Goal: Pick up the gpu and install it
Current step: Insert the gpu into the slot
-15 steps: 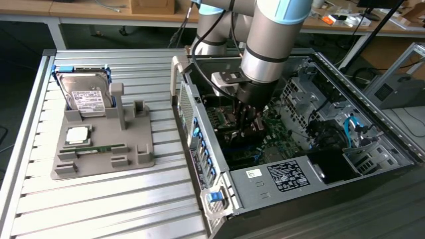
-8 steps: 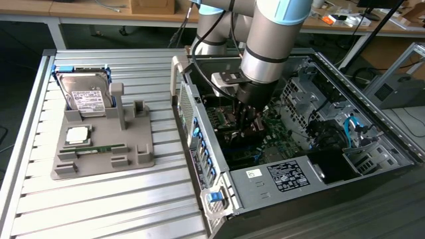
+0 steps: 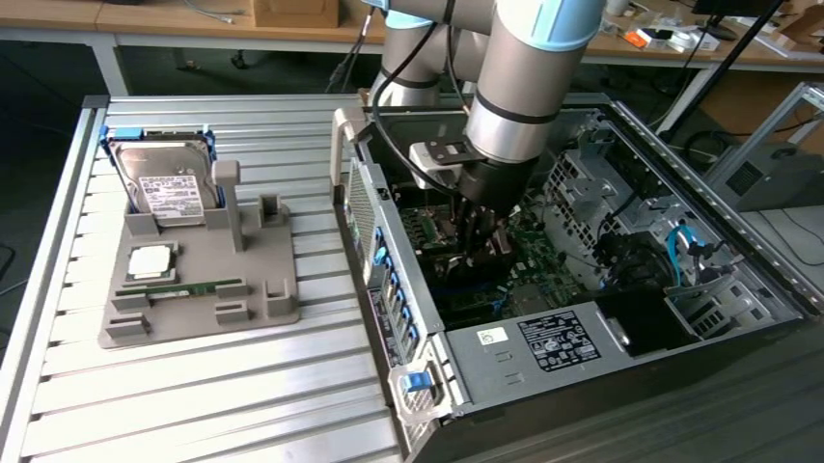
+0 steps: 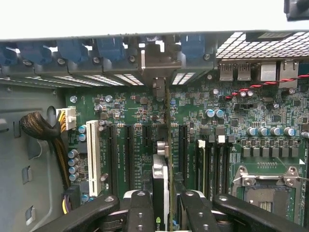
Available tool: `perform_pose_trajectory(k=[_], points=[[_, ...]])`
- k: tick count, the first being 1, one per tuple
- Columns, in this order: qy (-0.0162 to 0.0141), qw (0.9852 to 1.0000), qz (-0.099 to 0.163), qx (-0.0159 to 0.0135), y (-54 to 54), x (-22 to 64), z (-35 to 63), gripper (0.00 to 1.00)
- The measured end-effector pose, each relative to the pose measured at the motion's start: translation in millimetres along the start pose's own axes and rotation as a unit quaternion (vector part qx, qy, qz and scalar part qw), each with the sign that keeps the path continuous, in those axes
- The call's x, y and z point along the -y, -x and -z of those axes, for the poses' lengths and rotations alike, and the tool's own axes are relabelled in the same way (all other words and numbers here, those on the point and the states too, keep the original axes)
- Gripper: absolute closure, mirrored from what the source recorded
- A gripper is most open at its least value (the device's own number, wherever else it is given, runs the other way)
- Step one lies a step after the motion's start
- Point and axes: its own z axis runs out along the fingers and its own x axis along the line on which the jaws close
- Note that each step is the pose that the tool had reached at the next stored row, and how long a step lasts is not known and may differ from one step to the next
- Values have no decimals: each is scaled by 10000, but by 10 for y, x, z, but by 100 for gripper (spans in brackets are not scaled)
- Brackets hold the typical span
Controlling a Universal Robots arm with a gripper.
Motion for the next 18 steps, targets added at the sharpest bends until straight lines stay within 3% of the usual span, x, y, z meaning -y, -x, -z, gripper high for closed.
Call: perform_pose_trajectory(k=[18], points=[[3,10000,6,1,4,-2,-59,73]])
